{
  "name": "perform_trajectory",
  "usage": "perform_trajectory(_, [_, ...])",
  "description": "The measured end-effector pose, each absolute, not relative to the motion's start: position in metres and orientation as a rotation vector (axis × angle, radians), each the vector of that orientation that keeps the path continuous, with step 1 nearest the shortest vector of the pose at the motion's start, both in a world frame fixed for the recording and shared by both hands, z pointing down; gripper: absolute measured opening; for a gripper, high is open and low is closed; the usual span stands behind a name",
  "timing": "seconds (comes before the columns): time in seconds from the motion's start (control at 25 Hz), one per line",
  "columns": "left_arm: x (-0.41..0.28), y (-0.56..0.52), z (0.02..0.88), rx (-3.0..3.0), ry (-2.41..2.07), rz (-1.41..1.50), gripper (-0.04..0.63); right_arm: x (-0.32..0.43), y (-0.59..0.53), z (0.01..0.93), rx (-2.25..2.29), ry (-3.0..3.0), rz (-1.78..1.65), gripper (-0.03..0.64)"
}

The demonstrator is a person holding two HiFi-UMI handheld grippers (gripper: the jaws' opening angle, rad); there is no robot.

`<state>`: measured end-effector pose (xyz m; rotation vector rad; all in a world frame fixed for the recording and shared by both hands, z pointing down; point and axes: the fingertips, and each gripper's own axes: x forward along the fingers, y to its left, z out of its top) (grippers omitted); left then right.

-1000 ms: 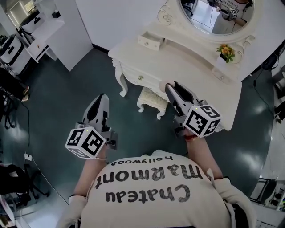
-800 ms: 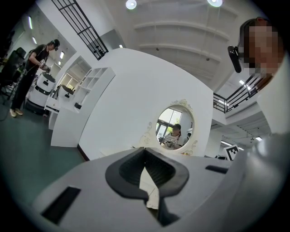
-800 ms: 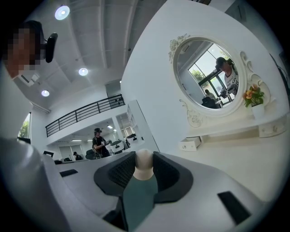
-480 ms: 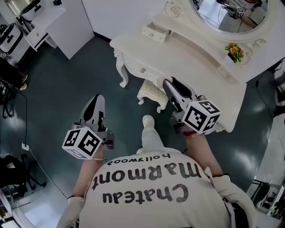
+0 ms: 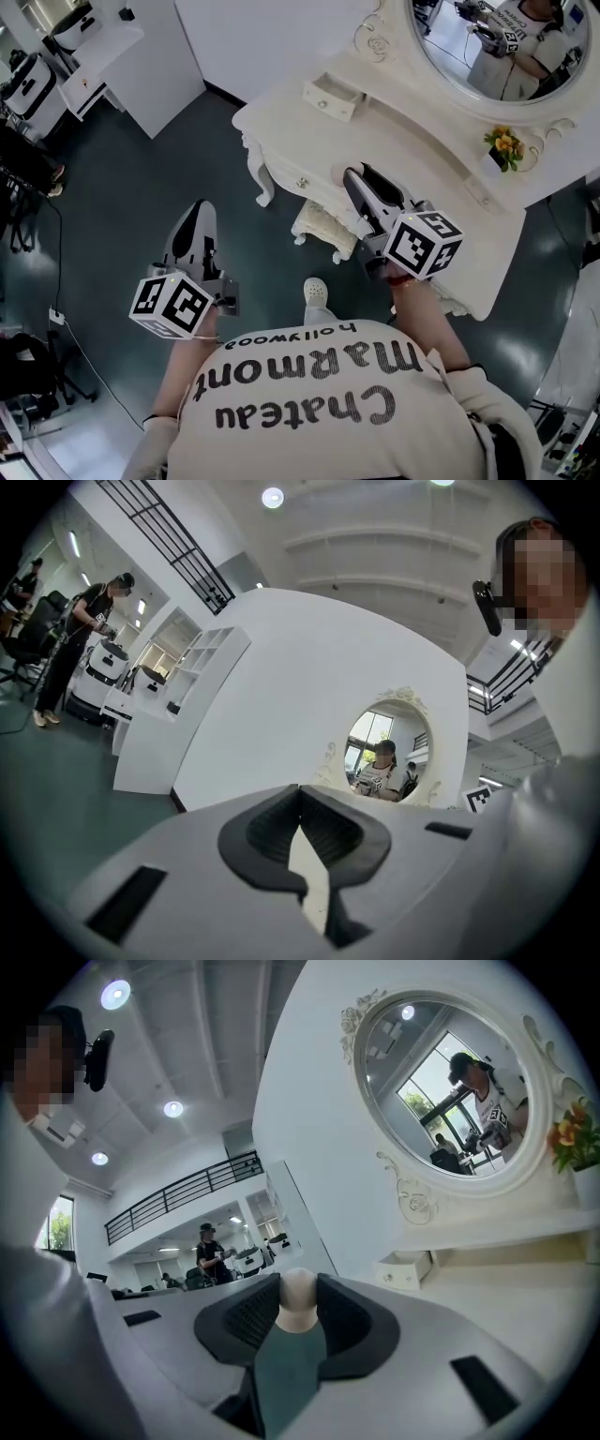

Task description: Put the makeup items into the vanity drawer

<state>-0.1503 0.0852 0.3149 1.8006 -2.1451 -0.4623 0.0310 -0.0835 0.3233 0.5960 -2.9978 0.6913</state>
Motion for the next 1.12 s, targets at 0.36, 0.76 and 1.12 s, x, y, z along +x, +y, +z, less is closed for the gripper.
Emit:
perform_trajectory(0.36, [-0.164,0.000,0.302,1.827,-2.135,-0.487,0.009,0.005,-0.165,0.307,0.560,-3.035,0.670,0.141])
perform_trajectory(0.76, [-0.174,-0.064,0.300,1.823,-2.151,-0.491,0.009,-0.010,-0.236,0.310,0.536,-3.051,0.698,0.141])
perform_trajectory(1.12, [-0.189,-0.092,0.301,1.827,-2.140,-0.466,0.009,-0.019,-0.269,0.329,0.582,-3.020,0.754,0.141])
